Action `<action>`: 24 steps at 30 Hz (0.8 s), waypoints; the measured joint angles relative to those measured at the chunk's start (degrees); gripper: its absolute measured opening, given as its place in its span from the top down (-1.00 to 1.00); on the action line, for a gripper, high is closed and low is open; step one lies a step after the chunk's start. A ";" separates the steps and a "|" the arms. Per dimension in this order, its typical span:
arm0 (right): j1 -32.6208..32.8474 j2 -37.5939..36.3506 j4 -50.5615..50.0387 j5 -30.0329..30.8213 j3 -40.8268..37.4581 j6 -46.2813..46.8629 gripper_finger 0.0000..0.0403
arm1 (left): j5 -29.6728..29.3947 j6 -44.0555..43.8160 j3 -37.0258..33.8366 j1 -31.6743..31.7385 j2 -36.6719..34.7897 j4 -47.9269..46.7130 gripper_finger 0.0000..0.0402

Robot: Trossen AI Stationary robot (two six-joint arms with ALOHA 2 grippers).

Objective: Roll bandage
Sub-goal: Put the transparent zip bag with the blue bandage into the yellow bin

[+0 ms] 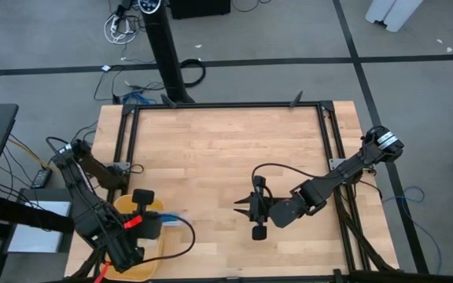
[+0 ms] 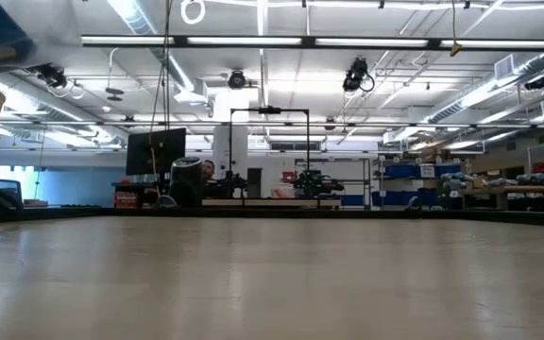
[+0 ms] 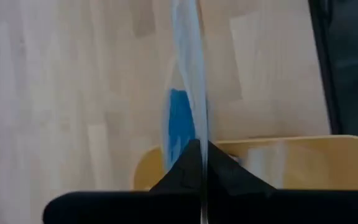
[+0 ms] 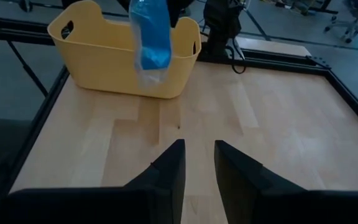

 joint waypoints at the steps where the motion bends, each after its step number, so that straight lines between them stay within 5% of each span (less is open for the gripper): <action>1: 0.00 0.00 -0.04 0.00 0.00 0.00 0.58 | 0.64 -0.84 0.00 -0.17 -0.01 -0.06 1.00; 8: -0.25 0.13 0.95 -1.44 0.00 -0.02 0.59 | 7.31 -8.61 0.00 -3.15 0.03 0.20 1.00; 17: -6.30 9.29 23.27 -21.45 0.00 -6.98 0.58 | -2.65 -8.67 0.00 -10.39 0.04 13.93 1.00; 24: -12.89 16.41 35.11 -24.44 0.65 -3.29 0.58 | 2.26 -16.09 -0.11 -12.67 0.93 15.95 1.00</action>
